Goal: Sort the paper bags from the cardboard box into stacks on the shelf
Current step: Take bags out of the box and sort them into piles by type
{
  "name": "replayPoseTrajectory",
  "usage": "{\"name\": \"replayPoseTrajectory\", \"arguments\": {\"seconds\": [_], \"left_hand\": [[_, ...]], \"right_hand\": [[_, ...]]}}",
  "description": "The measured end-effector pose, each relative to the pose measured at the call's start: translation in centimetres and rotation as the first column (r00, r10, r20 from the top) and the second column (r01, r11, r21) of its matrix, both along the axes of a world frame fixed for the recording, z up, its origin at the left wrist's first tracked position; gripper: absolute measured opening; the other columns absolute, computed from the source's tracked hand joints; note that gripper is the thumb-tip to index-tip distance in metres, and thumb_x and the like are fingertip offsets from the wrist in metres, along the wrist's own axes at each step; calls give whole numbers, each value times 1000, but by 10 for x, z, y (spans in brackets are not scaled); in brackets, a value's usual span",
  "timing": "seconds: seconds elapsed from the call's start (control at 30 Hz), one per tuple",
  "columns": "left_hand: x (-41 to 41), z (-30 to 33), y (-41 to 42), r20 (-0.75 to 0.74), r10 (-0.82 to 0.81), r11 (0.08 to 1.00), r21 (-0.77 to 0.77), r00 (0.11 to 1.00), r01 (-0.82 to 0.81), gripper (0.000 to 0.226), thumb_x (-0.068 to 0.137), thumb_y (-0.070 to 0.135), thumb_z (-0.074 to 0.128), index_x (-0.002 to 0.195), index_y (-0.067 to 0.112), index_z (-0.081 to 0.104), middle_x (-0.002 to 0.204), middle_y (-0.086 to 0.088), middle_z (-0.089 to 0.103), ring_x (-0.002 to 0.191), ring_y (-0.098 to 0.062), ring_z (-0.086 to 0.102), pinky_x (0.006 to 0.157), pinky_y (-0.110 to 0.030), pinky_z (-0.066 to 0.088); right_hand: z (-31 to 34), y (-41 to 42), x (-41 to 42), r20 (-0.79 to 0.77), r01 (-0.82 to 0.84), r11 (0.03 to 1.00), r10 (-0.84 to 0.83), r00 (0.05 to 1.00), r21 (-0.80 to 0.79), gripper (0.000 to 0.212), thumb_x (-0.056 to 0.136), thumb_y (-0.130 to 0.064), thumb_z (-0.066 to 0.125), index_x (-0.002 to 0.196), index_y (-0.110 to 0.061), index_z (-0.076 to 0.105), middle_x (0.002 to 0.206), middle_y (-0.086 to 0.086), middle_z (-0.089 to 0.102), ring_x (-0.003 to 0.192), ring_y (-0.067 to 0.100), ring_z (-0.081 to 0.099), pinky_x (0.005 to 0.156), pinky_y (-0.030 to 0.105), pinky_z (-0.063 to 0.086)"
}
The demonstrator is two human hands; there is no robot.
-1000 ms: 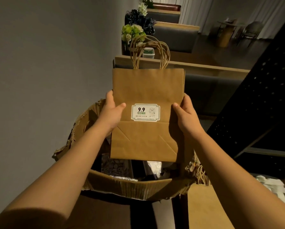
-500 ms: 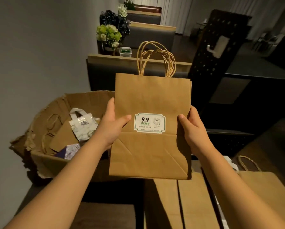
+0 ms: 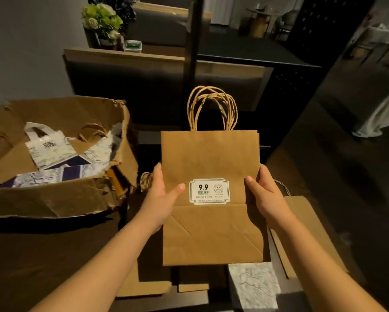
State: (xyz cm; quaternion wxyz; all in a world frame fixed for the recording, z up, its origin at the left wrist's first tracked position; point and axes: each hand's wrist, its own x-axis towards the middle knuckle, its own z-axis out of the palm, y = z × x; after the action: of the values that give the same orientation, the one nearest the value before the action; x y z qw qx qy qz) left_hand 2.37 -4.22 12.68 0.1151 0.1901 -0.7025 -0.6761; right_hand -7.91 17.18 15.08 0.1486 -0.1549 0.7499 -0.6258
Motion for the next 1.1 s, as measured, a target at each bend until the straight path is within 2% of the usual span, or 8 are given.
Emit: {"name": "replayPoseTrajectory", "arguments": {"seconds": [0.2, 0.3, 0.4, 0.57, 0.67, 0.8, 0.93, 1.1], "left_hand": [[-35, -44, 89, 109, -73, 991, 119, 991, 60, 69, 95, 11, 59, 149, 30, 20, 140, 11, 47, 129, -13, 46, 111, -43, 37], [-57, -56, 128, 140, -133, 980, 168, 981, 108, 63, 96, 7, 56, 147, 29, 27, 130, 15, 53, 125, -13, 50, 109, -43, 40], [-82, -71, 160, 191, -167, 968, 217, 967, 125, 58, 96, 8, 56, 140, 37, 31, 132, 9, 55, 122, -15, 52, 106, -43, 43], [-122, -93, 220, 304, -212, 963, 227, 929, 146, 54, 95, 13, 58, 139, 30, 31, 127, 5, 57, 114, -19, 57, 94, -42, 52], [-145, -110, 242, 485, -287, 958, 132, 826, 256, 44, 85, 22, 58, 124, 26, 37, 111, 2, 61, 99, -22, 61, 76, -35, 56], [-177, -121, 260, 642, -441, 891, 226, 627, 394, 22, 84, 15, 56, 105, 8, 51, 93, -5, 60, 86, -19, 61, 69, -32, 58], [-193, -125, 274, 687, -425, 895, 223, 589, 386, 6, 91, 12, 52, 97, 10, 52, 80, -6, 49, 72, -17, 50, 62, -27, 47], [-203, -148, 284, 725, -395, 914, 244, 564, 326, 28, 94, 17, 54, 119, 7, 49, 98, -6, 49, 91, -20, 49, 68, -28, 40]], "right_hand": [[-26, 93, -20, 179, 95, 992, -109, 978, 84, 27, 102, -13, 44, 115, -36, 50, 121, -2, 65, 109, 16, 65, 96, 36, 51], [-43, 136, -33, 256, 170, 962, -223, 941, 216, 15, 101, -20, 48, 113, -20, 58, 109, 5, 70, 98, 21, 69, 92, 40, 53], [-60, 173, -48, 273, 226, 872, -367, 889, 434, 19, 99, -26, 51, 100, -8, 58, 90, 12, 65, 83, 25, 64, 79, 36, 49], [-94, 217, -84, 140, 305, 676, -519, 843, 671, 9, 99, -21, 51, 101, -14, 56, 96, 6, 62, 83, 17, 60, 70, 27, 48], [-108, 240, -104, 53, 343, 576, -560, 827, 742, 17, 99, -20, 50, 114, -15, 57, 97, 2, 60, 85, 16, 58, 81, 33, 52], [-122, 266, -128, 10, 322, 494, -557, 830, 808, 29, 98, -13, 50, 127, -9, 55, 116, 12, 62, 101, 25, 58, 87, 36, 49], [-140, 276, -140, 15, 307, 484, -554, 832, 819, 32, 96, -5, 47, 127, -6, 53, 122, 17, 60, 112, 33, 56, 92, 40, 48], [-160, 278, -151, 98, 265, 544, -548, 831, 796, 36, 97, -6, 45, 133, -8, 48, 126, 15, 57, 114, 30, 55, 90, 35, 46]]}}
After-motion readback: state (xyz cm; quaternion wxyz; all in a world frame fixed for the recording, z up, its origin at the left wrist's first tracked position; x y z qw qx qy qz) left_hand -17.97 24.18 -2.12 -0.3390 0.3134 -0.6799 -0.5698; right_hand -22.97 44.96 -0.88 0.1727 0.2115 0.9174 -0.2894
